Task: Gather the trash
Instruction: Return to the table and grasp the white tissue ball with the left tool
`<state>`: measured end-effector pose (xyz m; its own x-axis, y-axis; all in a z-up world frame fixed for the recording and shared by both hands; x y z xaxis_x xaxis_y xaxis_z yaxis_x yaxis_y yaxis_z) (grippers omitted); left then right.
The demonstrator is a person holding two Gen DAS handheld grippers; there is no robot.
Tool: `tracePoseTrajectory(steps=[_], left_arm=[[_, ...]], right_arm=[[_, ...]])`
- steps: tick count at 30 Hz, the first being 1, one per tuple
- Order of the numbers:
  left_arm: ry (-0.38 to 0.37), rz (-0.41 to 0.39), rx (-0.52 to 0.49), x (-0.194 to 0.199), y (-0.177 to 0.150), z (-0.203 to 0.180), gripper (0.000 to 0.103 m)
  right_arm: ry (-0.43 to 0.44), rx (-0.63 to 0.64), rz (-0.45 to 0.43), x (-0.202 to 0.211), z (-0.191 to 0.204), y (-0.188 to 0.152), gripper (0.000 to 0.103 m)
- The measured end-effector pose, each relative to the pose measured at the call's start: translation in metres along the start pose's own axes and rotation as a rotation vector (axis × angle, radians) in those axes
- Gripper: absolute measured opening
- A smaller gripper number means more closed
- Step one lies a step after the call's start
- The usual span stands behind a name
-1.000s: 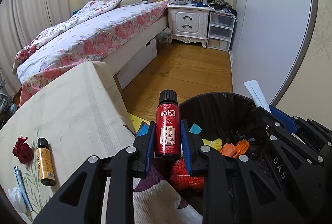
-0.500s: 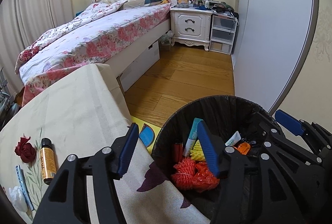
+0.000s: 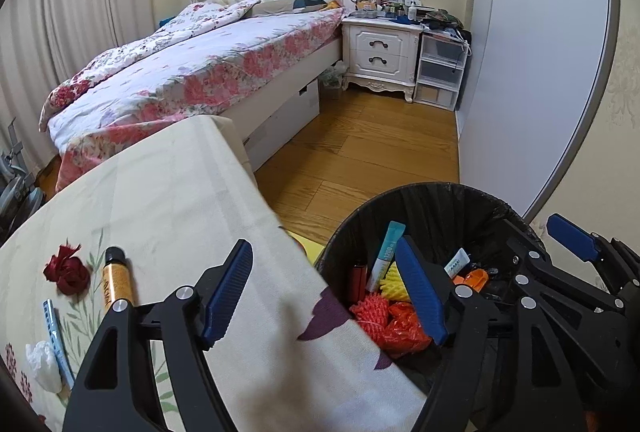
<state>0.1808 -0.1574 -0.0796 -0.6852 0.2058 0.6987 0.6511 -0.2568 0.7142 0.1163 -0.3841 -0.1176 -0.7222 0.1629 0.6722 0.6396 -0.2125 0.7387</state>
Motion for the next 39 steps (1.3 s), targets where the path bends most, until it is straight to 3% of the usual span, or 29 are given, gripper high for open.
tracePoseTrajectory(steps=[16,39], left_arm=[[0.067,-0.006,0.116,0.046,-0.031,0.062,0.073],[0.273,0.027,0.322,0.090,-0.098,0.199,0.073]], right_arm=[[0.072,0.075,-0.003,0.034,0.042,-0.016,0.065],[0.259,0.268,0.008,0.065,0.166,-0.044,0.065]])
Point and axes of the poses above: each gripper's, at about its wrist camera, not at the fingertips, and x roughly against the way its jaws point, z to its left, y to its top, the point moved 6 cm from there along -x, roughly the way its jaws point, and after that the axes turned 1 degree about y, right-handed, at the moved point
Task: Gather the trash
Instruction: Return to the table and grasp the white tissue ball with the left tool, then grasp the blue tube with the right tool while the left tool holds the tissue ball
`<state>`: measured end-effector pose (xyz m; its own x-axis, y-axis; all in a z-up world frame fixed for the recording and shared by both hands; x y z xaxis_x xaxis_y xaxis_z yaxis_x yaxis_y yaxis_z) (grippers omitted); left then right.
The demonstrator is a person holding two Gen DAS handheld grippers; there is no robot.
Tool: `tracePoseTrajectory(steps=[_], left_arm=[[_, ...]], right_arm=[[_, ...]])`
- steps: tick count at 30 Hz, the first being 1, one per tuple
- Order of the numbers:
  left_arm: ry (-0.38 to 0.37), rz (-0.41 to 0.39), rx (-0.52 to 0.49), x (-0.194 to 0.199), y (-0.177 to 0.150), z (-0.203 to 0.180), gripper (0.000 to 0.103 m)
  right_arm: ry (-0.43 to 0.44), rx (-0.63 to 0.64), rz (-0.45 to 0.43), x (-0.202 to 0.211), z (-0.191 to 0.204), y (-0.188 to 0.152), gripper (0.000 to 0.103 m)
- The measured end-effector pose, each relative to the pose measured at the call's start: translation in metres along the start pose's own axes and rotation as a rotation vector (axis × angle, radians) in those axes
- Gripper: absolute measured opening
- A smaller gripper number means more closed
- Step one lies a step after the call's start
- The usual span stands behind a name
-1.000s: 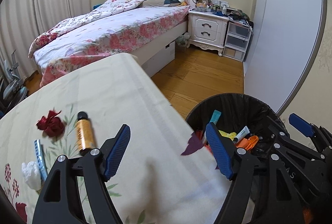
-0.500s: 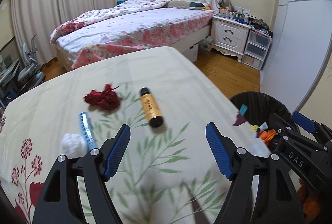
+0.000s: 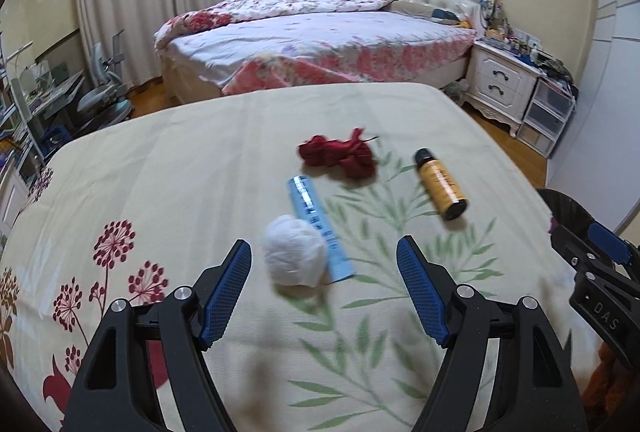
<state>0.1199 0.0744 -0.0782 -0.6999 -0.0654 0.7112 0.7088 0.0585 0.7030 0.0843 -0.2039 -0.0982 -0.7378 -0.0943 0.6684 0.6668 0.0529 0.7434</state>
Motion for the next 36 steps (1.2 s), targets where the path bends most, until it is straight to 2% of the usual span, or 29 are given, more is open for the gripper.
tracePoseTrajectory(steps=[5,12,19,30,36], left_arm=[[-0.006,0.022,0.015,-0.009,0.000,0.016,0.064],[-0.034,0.055,-0.010,-0.019,-0.004,0.016,0.034],[-0.030,0.040,-0.003,-0.014,-0.007,0.027,0.031],[0.072,0.040,0.067,-0.003,-0.015,0.099,0.031],[0.114,0.043,0.125,-0.001,-0.018,0.136,0.031]], right_arm=[[0.021,0.027,0.011,-0.004,0.019,-0.002,0.065],[0.043,0.052,0.023,-0.006,0.034,-0.003,0.065],[0.100,0.076,0.042,-0.009,0.058,-0.004,0.065],[0.233,0.181,0.099,-0.019,0.133,-0.007,0.065],[0.261,0.227,0.130,-0.030,0.166,-0.005,0.065]])
Point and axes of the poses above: each gripper's, at about its wrist camera, not at the fingertips, and x roughly against the way its jaws point, z to its left, y to its top, the point moved 6 cm from there along -x, roughly the way its jaws point, and after that the axes turned 1 degree about y, right-handed, at the moved point
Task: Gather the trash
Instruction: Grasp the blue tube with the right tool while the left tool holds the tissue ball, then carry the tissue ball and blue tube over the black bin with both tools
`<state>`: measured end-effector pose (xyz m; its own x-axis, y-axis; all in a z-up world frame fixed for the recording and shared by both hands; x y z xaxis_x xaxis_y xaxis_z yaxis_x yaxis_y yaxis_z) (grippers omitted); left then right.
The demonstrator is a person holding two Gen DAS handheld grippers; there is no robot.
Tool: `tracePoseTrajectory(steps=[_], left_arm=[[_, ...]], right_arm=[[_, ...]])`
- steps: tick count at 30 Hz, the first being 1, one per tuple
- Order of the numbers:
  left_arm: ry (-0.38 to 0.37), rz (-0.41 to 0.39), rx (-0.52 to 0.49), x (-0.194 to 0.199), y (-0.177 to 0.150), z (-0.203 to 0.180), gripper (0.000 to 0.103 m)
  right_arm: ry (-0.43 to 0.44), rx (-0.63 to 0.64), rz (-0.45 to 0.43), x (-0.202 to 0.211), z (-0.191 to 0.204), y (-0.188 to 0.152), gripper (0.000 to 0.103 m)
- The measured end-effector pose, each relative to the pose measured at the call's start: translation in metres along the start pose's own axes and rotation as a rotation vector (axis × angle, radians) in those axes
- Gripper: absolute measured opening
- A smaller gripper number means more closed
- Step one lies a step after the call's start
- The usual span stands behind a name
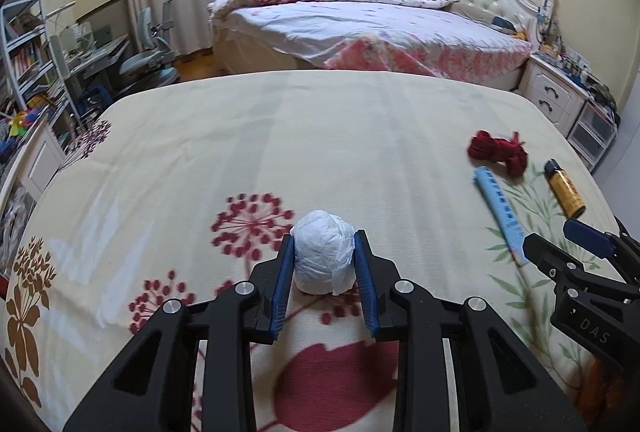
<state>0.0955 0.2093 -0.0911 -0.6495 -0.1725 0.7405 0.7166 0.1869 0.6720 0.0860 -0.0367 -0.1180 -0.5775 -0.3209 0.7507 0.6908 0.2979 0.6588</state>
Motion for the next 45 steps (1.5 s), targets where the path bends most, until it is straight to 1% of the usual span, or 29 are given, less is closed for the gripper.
tracePoseTrajectory(steps=[3,7,12,14,16,18,20,33,39,45], left_arm=[[0.003,-0.002,0.013,0.000,0.000,0.008,0.031],[-0.002,-0.008,0.017,-0.001,0.000,0.010,0.031],[-0.008,-0.016,0.017,-0.001,-0.001,0.011,0.031],[-0.013,-0.017,0.020,-0.001,-0.001,0.012,0.031],[-0.017,-0.017,0.024,-0.001,-0.002,0.013,0.031],[-0.020,-0.018,0.025,-0.001,-0.002,0.014,0.031],[-0.020,-0.018,0.026,-0.001,-0.002,0.014,0.031],[-0.019,-0.019,0.025,-0.002,-0.001,0.015,0.030],[-0.038,-0.024,0.023,0.005,-0.003,0.009,0.030],[-0.062,-0.030,0.005,0.011,-0.006,-0.005,0.029]], right_arm=[[-0.001,0.022,0.009,-0.006,0.011,0.004,0.065],[-0.004,0.043,0.024,-0.014,0.022,0.009,0.062],[-0.009,0.042,0.045,-0.022,0.024,0.013,0.048],[-0.017,0.045,0.046,-0.021,0.024,0.012,0.040],[-0.022,0.050,0.045,-0.020,0.025,0.011,0.034],[-0.025,0.052,0.044,-0.020,0.025,0.011,0.030],[-0.027,0.054,0.043,-0.018,0.025,0.010,0.022],[-0.018,0.037,0.028,-0.004,0.019,0.000,0.020],[-0.024,0.028,0.005,0.013,0.012,-0.007,0.020],[-0.040,0.020,-0.016,0.030,0.000,-0.017,0.020]])
Point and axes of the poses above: each gripper's, at about its wrist camera, not at the fingertips, and x roughly against the way its jaws point, z to its left, y to its top, the point moved 6 cm from there along -x, roughly the way its jaws point, and after that the axes turned 1 degree about y, right-handed, at the moved point
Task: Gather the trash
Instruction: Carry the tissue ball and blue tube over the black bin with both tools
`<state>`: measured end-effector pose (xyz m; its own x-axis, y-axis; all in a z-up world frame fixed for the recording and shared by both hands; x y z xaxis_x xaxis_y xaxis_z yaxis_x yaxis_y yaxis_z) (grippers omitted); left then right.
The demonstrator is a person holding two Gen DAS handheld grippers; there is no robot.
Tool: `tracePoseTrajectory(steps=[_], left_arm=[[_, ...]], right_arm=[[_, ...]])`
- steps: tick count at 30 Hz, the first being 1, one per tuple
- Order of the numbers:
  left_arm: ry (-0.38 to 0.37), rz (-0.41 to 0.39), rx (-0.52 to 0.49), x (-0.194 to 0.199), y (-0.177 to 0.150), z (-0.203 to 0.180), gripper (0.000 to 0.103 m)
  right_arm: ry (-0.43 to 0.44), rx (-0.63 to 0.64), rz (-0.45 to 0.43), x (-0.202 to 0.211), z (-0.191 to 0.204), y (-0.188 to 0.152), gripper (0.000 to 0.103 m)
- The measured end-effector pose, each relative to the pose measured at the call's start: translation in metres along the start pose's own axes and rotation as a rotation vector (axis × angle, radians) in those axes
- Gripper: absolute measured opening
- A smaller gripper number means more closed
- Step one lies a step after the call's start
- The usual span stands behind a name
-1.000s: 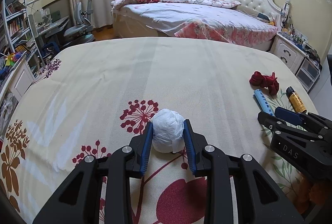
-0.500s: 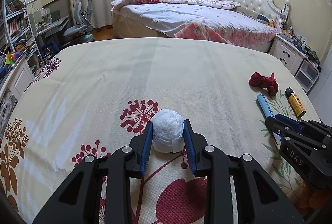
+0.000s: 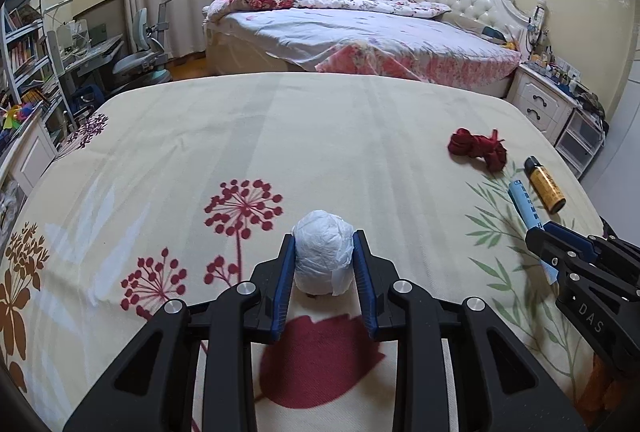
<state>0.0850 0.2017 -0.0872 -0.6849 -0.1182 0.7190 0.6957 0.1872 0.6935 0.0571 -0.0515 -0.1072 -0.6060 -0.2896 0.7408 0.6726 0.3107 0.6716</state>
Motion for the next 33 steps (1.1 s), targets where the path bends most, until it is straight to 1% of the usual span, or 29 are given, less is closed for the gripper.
tracePoseTrajectory(steps=[7,17,23,33], left_arm=[[-0.031,-0.013,-0.033,0.011,-0.008,-0.028,0.029],[-0.093,-0.047,-0.088,0.028,-0.016,-0.080,0.029],[-0.135,-0.062,-0.131,0.034,-0.017,-0.113,0.029],[-0.213,-0.075,-0.214,0.038,-0.016,-0.172,0.029]], right_arm=[[-0.020,-0.031,-0.020,0.016,-0.023,-0.012,0.020],[-0.058,-0.096,-0.049,0.035,-0.062,-0.026,0.020],[-0.093,-0.136,-0.072,0.044,-0.086,-0.031,0.020],[-0.176,-0.218,-0.107,0.061,-0.139,-0.037,0.020]])
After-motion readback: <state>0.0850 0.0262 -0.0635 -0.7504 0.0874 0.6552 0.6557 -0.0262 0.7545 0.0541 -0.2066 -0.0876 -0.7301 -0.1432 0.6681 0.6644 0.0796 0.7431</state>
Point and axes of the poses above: each gripper's, at about its wrist camera, not at the fingertips, and x roughly against the way its jaws point, z to its left, y to its top, the point moved 6 cm from there along -x, roughly the way its jaws point, and after that the axes turned 1 degree about y, right-handed, at the moved point
